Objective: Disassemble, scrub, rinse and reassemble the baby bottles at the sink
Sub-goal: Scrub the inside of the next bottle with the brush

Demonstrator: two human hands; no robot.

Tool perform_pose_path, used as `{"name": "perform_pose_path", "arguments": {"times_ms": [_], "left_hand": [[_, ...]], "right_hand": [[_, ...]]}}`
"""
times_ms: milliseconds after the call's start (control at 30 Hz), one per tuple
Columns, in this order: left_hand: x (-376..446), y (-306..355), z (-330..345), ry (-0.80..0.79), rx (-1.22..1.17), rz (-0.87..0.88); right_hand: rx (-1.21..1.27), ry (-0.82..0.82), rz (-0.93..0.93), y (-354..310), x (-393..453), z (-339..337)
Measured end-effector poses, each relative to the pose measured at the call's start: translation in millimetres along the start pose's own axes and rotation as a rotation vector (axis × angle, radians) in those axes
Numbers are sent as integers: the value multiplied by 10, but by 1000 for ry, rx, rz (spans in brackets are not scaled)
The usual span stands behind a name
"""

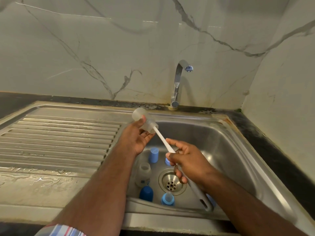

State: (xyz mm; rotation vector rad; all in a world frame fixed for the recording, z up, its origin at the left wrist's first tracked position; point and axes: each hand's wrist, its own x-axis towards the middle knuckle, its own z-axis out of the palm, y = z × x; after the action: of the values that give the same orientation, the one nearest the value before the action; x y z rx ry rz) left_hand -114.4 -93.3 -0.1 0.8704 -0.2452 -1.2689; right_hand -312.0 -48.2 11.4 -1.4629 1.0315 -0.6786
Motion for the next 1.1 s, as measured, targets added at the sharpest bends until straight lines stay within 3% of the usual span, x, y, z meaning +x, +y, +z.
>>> {"name": "perform_pose_path", "arguments": {"times_ms": [167, 300, 433, 600, 667, 833, 900, 1000, 1100], "left_hand": [[-4, 29, 21, -28, -99, -5], [-10, 28, 33, -89, -154, -31], [-14, 55, 4, -108, -208, -23], [0, 50, -37, -74, -180, -11], [1, 56, -34, -72, -193, -8], [4, 42, -8, -89, -213, -15], [-3, 44, -5, -98, -213, -19], [11, 66, -22, -81, -195, -16], [39, 57, -44, -51, -168, -16]], "right_hand": [[357, -58, 108, -77, -7, 66], [434, -101, 64, -119, -19, 41], [217, -140, -17, -94, -47, 40], [-313, -102, -92, -67, -56, -44], [-364, -68, -80, -60, -62, -41], [120, -1, 8, -95, -45, 95], [169, -48, -7, -104, -60, 113], [-103, -116, -64, -67, -83, 49], [-567, -28, -144, -40, -29, -86]]}}
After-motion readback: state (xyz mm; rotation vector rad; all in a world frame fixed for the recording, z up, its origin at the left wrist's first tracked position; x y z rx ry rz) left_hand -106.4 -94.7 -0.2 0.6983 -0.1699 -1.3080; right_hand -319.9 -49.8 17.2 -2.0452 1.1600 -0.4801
